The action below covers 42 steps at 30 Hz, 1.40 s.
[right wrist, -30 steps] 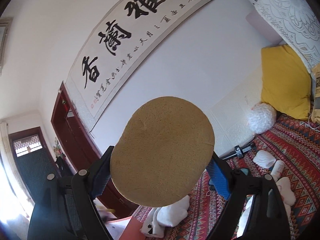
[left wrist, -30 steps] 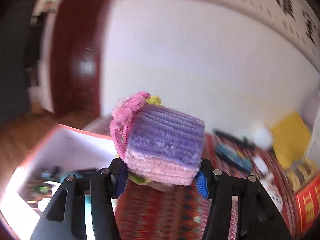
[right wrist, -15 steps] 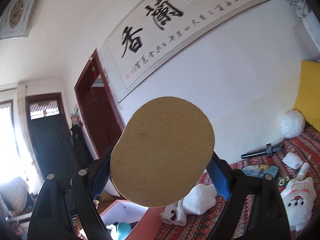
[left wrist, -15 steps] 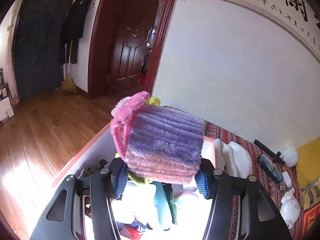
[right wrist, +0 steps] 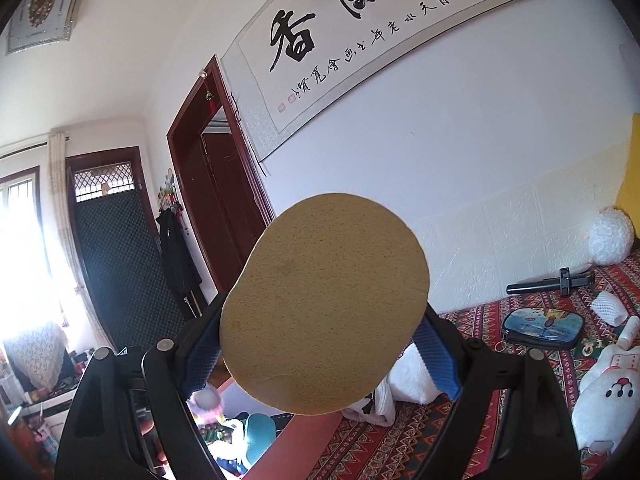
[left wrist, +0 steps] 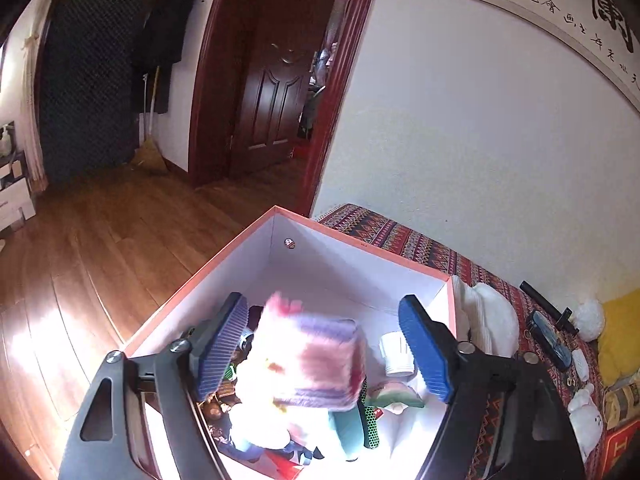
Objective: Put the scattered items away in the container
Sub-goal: 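Drop the fuzzy block into the box with the left gripper while the right carries the sponge over, then open the right gripper over the box to drop the yellow sponge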
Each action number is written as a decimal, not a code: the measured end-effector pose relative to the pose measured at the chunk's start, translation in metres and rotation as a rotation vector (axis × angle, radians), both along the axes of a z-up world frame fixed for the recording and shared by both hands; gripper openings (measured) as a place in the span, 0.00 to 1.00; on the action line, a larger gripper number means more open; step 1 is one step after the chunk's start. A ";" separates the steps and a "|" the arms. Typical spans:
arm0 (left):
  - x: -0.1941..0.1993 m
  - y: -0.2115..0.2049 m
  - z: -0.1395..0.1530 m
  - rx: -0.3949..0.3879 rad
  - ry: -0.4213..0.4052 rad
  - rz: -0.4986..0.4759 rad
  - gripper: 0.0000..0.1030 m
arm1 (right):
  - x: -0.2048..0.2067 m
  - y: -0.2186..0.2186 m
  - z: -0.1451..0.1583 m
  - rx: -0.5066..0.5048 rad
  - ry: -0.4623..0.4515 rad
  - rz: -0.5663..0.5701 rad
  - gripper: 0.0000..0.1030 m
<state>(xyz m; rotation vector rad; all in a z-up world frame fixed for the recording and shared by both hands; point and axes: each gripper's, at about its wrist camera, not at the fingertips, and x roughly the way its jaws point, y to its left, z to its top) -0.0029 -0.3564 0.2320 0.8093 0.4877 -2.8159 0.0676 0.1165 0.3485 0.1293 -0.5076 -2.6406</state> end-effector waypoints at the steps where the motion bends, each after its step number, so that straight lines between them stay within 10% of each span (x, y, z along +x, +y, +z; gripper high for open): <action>1: 0.001 -0.001 0.001 0.001 0.005 0.007 0.79 | -0.001 0.000 0.000 -0.001 -0.001 0.001 0.84; 13: 0.020 -0.034 0.003 0.084 0.042 0.122 0.80 | -0.019 -0.032 -0.011 0.048 -0.055 0.101 0.84; 21: 0.024 -0.054 0.002 0.120 0.052 0.163 0.80 | -0.105 -0.181 -0.074 0.178 -0.314 0.481 0.84; 28: 0.024 -0.064 -0.002 0.144 0.052 0.176 0.80 | -0.131 -0.296 -0.119 0.522 -0.409 0.611 0.92; 42: 0.021 -0.047 -0.003 0.140 0.044 0.153 0.80 | -0.103 -0.056 -0.123 0.107 -0.391 0.274 0.99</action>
